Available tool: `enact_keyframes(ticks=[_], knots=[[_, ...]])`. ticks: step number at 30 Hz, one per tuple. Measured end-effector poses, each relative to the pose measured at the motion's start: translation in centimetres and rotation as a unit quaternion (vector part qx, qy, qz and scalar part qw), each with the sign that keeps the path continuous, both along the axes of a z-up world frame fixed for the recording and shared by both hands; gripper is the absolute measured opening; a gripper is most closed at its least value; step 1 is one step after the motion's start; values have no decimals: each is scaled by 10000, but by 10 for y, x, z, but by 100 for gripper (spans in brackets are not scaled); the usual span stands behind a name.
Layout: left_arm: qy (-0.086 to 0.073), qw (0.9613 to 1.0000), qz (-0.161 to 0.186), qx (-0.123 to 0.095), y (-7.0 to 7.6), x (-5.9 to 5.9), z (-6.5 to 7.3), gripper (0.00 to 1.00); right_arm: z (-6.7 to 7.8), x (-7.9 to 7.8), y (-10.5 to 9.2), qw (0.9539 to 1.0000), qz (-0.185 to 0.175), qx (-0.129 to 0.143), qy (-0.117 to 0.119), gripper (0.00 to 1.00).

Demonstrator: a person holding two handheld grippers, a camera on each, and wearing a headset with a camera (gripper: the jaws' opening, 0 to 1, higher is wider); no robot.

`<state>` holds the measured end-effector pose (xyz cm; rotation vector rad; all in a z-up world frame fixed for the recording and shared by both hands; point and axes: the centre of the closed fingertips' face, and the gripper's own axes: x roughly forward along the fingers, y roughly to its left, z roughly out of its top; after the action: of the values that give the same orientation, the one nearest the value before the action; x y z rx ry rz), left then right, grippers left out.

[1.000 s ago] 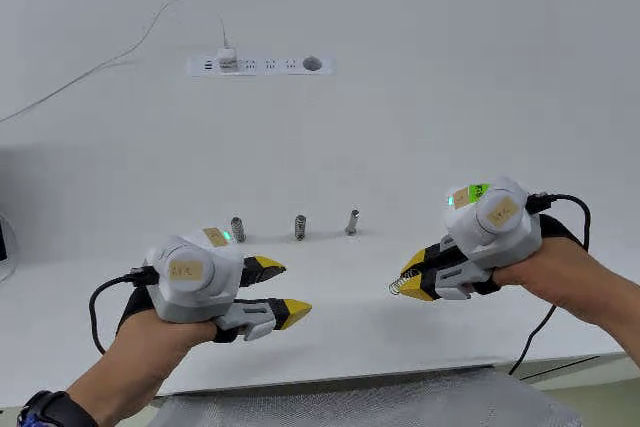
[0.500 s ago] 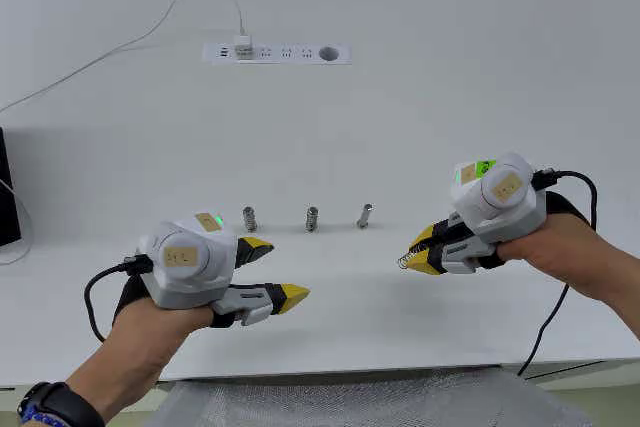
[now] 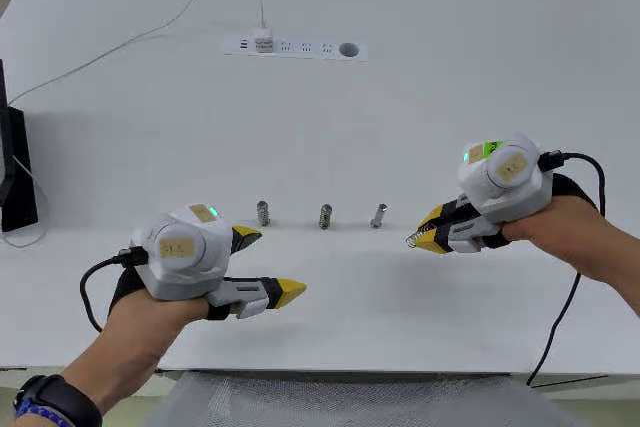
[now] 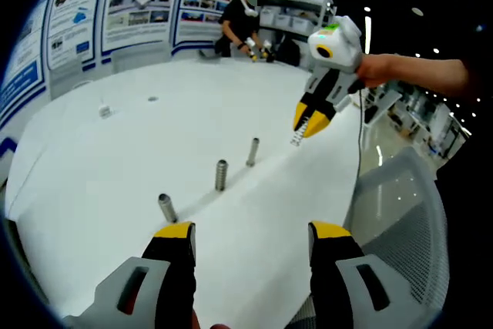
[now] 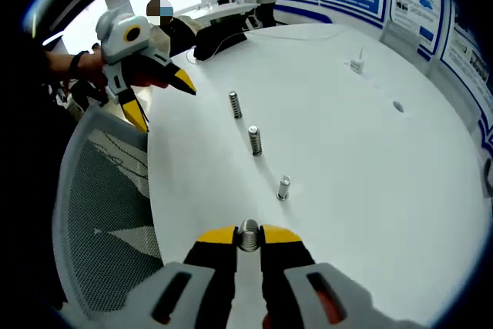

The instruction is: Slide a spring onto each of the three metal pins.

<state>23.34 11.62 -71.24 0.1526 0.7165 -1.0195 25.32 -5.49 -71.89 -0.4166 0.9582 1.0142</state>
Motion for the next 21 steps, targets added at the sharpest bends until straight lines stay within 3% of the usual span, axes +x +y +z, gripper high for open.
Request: enact_keyframes(ticks=[10, 21], knots=[[42, 9998, 179, 36, 10, 1, -2, 67, 3, 23, 2, 9999, -16, -69, -99, 13], [112, 9993, 344, 42, 22, 2, -3, 67, 4, 40, 16, 9996, 184, -157, -172, 13]])
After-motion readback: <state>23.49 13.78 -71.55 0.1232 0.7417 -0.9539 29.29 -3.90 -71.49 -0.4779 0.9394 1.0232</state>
